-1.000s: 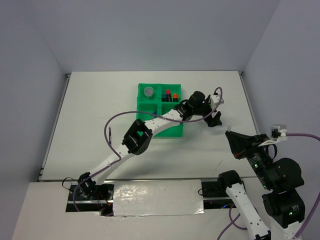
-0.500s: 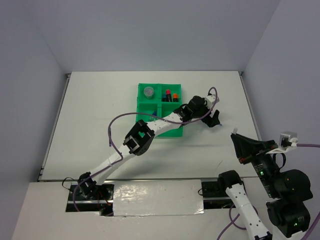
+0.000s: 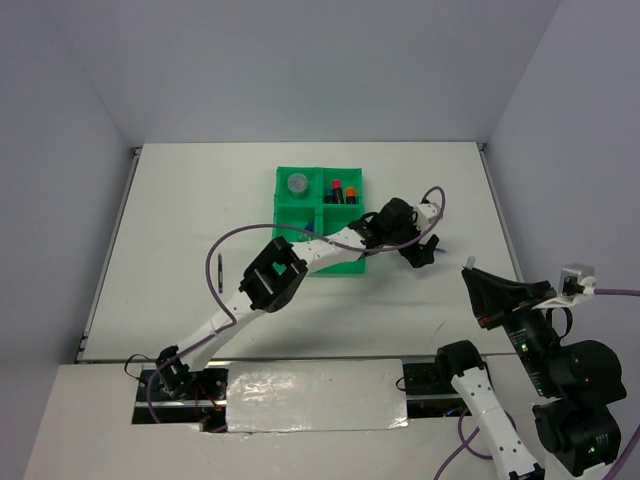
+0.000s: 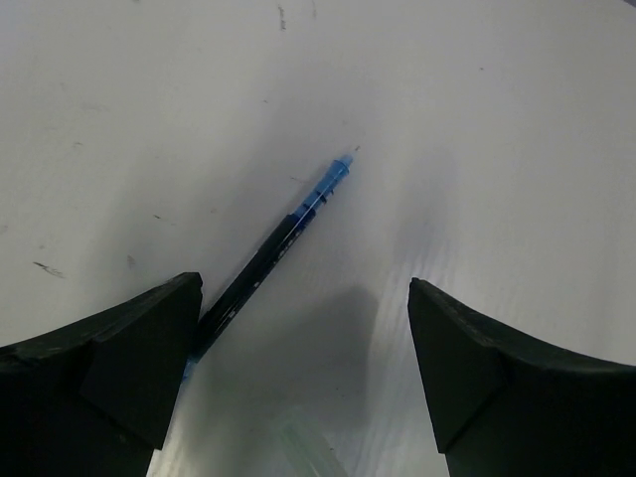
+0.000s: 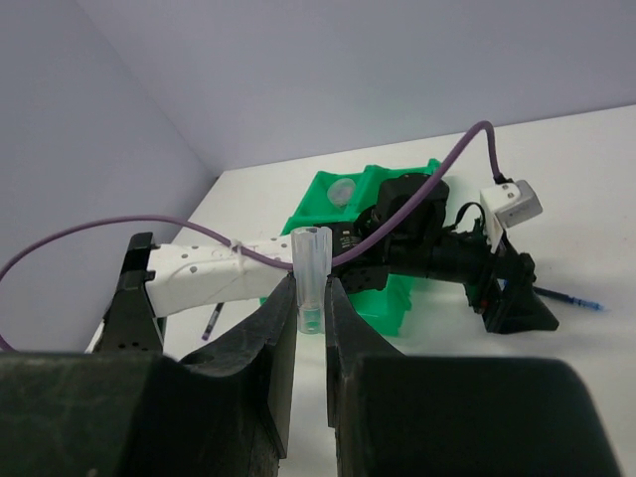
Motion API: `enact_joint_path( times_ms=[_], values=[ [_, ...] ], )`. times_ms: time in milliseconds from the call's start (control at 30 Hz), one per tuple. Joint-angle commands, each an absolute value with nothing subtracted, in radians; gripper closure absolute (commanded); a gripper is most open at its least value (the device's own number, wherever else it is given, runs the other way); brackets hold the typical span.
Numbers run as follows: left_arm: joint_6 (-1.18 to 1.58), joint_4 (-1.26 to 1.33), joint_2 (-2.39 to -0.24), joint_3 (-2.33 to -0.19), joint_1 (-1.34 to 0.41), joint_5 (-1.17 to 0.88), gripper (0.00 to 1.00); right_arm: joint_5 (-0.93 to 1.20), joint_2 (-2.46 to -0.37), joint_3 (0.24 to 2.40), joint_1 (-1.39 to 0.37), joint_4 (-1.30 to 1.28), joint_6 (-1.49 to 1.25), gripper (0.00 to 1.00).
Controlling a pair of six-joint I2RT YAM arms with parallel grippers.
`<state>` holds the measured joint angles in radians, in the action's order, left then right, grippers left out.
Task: Sort the stationery into containers
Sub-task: Pick up the pen from the center of the board.
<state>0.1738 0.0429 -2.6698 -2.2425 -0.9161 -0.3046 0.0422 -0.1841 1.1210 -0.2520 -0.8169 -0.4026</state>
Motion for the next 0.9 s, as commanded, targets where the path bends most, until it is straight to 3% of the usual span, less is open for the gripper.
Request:
enact_joint_path(
  times_ms=[0, 267, 533, 867],
  values=[
    [0.107, -0.035, -2.618, -2.237, -0.93, -0.31, 0.04, 0.07, -0.169, 1.144, -0.259, -0.804, -0.405, 1.0],
    [0.055, -0.073, -2.655, -2.293, -0.968, -0.221, 0.07, 0.077, -0.158, 1.15, -0.259, -0.81, -0.417, 1.0],
    [0.026, -0.149, -2.711, -2.37, -0.989, -0.17, 0.32, 0.084, -0.158, 1.166, -0.259, -0.818, -0.411, 1.0],
    [-0.025, -0.256, -2.76, -2.404, -1.002, -0.169, 0.41, 0.083, -0.15, 1.158, -0.259, -0.805, -0.402, 1.0]
  ],
)
